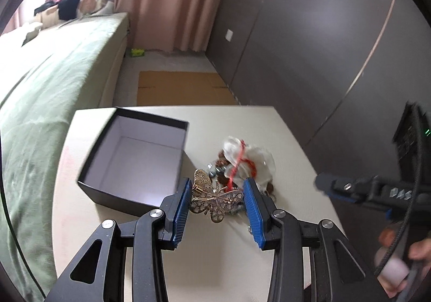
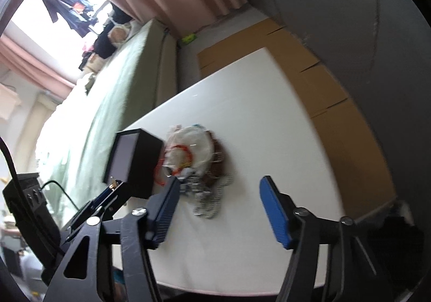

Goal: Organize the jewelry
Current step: 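Drop the brooch into the black box with left tool while right drops red bracelet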

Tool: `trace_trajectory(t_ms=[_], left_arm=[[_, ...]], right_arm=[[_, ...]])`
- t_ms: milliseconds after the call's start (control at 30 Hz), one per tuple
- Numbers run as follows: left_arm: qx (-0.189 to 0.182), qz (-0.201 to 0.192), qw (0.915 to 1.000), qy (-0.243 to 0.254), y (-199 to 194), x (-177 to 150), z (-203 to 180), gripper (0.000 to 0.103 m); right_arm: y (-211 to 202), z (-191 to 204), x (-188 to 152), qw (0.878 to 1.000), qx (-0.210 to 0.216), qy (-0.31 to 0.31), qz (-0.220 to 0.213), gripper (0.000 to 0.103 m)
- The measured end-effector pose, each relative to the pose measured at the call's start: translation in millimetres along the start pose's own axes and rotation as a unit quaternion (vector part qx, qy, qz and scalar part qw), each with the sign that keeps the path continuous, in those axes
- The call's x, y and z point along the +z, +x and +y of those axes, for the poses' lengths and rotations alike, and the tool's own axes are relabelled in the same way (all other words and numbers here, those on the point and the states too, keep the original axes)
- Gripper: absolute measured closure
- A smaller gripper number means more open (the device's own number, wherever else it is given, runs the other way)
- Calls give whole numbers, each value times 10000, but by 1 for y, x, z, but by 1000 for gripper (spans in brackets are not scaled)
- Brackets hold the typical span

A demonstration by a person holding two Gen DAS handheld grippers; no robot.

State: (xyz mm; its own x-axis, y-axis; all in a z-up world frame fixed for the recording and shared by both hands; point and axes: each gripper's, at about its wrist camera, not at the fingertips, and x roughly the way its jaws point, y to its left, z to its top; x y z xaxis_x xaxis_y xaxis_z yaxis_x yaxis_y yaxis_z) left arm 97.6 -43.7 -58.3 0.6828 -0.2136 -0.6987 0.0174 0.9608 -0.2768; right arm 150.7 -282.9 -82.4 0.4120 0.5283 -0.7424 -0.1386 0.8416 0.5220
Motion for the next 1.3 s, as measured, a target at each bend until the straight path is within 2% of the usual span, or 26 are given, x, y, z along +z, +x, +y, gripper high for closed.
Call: trace_trajectory(t_ms=[67,233,300,467,633,767,800,833,867,900,1100,1300], left_arm=[[26,-63,9999,-95,-4,4,12,62],[167,-151,9988,-444,-12,10,44,62],[200,-202,9981,-546,-17,12,54,62],[291,-257,9968,-704,-24,13,72,62],[321,-298,9956,-833,-29,13,88,62],[300,-333,9948,-917,-31,14,95,62],[311,-349,9946,-925,-31,15,97,62],[323,-365,9944,-938,-32,16,98,62],[326,-383,9941,-959,-33,17,101,62],[324,-401,9938,-986,-34,18,103,62],[294,-568,9893,-1308,-45,23,123,62],[314,-698,9860,-1481,-55,24,136,62]], right_arm=[[9,8,0,9998,179,27,58,53],[24,36,1,9979,650,-50,26,53],[33,47,2,9968,799,-66,64,57],[66,64,-1,9973,652,-102,326,68],[89,76,-3,9974,566,-93,446,71],[102,82,-1,9983,341,-151,449,72],[106,84,1,9986,250,-159,432,74],[110,88,0,9989,129,-198,414,81],[111,89,1,9988,122,-216,427,96],[111,89,1,9986,148,-223,450,98],[87,108,11,9981,460,-415,35,99],[70,143,16,9941,710,-803,-160,99]])
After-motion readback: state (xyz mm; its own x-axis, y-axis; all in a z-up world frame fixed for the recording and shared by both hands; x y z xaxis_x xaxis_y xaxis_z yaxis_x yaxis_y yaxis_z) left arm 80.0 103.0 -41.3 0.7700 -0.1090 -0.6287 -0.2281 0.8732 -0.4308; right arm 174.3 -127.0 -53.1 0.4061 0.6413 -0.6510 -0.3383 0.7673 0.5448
